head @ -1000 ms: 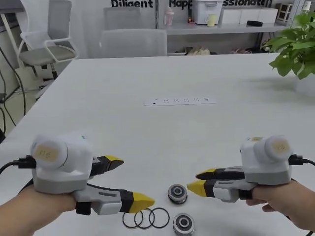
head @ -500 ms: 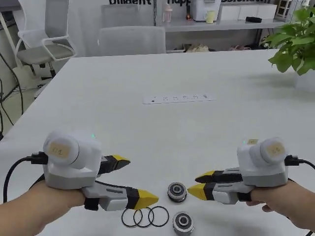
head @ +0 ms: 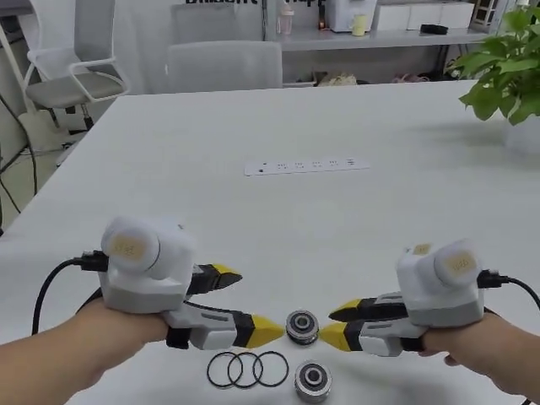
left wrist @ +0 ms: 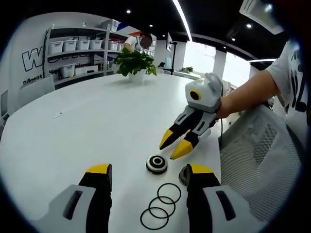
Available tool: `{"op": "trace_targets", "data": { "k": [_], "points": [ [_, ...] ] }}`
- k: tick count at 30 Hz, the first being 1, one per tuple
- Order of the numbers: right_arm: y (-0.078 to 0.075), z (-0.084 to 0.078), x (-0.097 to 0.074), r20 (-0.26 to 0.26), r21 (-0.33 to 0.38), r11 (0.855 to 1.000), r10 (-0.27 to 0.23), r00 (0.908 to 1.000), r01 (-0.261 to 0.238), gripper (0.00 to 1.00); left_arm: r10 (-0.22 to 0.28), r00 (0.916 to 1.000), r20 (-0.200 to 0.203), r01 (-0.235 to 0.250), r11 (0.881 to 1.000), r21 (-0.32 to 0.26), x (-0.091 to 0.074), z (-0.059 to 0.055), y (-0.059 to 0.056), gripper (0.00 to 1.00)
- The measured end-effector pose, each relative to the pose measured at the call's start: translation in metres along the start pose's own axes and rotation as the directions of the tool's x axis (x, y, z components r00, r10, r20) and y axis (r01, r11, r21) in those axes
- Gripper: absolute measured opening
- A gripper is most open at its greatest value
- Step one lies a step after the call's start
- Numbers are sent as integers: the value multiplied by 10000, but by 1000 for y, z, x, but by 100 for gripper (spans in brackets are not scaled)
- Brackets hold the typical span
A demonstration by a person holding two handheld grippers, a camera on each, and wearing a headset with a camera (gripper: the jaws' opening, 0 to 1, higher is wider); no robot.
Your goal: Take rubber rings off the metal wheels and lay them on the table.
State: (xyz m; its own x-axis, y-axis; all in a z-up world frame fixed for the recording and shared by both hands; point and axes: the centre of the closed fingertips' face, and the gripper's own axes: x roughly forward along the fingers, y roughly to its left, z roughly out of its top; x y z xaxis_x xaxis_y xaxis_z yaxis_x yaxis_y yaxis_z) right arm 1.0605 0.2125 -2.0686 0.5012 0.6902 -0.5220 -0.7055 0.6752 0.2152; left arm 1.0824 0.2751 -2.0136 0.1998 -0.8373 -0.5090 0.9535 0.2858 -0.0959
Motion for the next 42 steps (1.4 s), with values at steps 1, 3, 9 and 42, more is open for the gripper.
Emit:
{"op": "trace_targets", "data": {
  "k": [1, 3, 9, 42],
  "points": [
    [1, 0, 1, -13, -73, 10000, 15, 10000, -16, 19, -34, 10000, -14, 34, 10000, 2, 2, 0, -1, 58],
    [1, -1, 2, -26, -219, 9998, 30, 10000, -30, 18, -86, 9999, -66, 86, 10000, 34, 5, 0, -2, 57],
    [3, -2, 5, -70, -350, 9994, 79, 9999, -82, 17, -301, 9989, -349, 307, 9994, 174, 13, -6, -7, 51],
    [5, -9, 11, -72, -545, 9984, 148, 9999, -152, 12, -991, 9886, -1130, 1047, 9935, 450, 55, -20, -24, 24]
  ]
}}
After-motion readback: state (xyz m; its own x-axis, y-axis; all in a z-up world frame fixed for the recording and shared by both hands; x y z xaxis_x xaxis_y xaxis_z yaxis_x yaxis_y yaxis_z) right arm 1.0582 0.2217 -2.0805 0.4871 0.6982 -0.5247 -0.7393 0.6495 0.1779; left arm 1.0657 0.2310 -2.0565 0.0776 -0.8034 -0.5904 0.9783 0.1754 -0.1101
